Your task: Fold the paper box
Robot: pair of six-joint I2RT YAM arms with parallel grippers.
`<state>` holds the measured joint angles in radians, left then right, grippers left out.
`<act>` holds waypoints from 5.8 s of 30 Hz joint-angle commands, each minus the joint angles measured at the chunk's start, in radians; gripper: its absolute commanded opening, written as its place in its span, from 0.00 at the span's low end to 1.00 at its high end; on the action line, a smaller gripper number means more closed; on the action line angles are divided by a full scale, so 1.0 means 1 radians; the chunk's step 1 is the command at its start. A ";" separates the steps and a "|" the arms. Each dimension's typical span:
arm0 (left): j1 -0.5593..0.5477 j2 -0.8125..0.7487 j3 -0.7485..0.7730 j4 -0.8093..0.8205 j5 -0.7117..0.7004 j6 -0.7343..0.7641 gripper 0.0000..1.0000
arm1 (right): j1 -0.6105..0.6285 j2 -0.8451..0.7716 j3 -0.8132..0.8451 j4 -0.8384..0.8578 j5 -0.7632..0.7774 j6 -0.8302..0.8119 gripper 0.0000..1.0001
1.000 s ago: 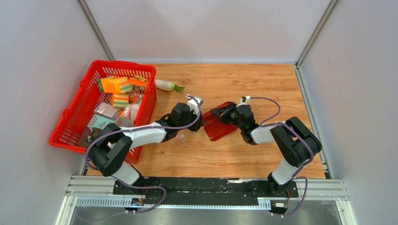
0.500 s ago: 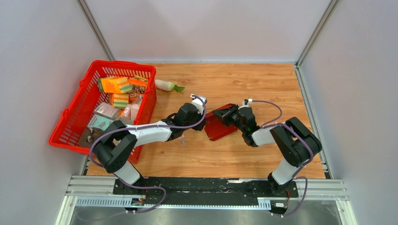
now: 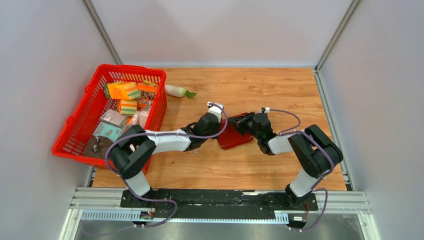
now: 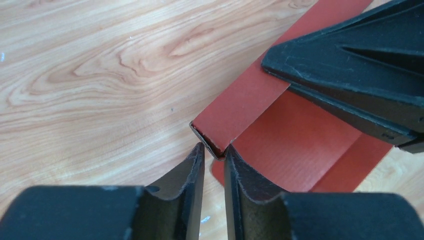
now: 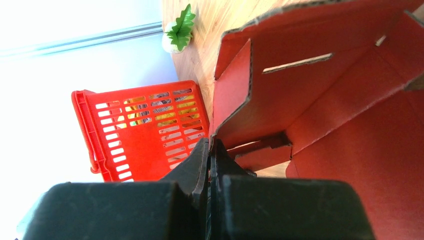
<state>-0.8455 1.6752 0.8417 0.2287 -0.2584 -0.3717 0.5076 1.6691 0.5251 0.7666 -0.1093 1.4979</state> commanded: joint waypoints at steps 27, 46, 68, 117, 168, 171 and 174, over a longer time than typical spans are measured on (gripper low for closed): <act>-0.058 0.207 0.350 -0.431 -0.564 -0.203 0.00 | 0.092 -0.089 -0.022 -0.188 0.077 0.082 0.00; -0.056 0.129 0.204 -0.118 -0.463 -0.056 0.05 | 0.094 -0.078 -0.005 -0.205 0.059 0.113 0.00; -0.056 0.031 0.054 -0.074 -0.401 0.022 0.00 | 0.063 -0.404 0.352 -1.228 0.095 -0.927 0.63; -0.053 0.026 0.115 -0.223 -0.300 -0.127 0.00 | -0.052 -0.100 0.474 -0.973 -0.209 -0.870 0.55; -0.049 0.060 0.188 -0.359 -0.272 -0.207 0.00 | 0.072 -0.016 0.316 -0.814 0.293 -1.194 0.00; -0.049 0.063 0.188 -0.354 -0.269 -0.208 0.00 | 0.077 -0.032 0.299 -0.784 0.269 -1.209 0.00; -0.049 0.069 0.183 -0.351 -0.266 -0.214 0.00 | 0.078 -0.046 0.300 -0.776 0.223 -1.229 0.00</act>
<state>-0.8948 1.7264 1.0031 -0.1089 -0.5507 -0.5644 0.5774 1.6413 0.8181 -0.0807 0.1543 0.3077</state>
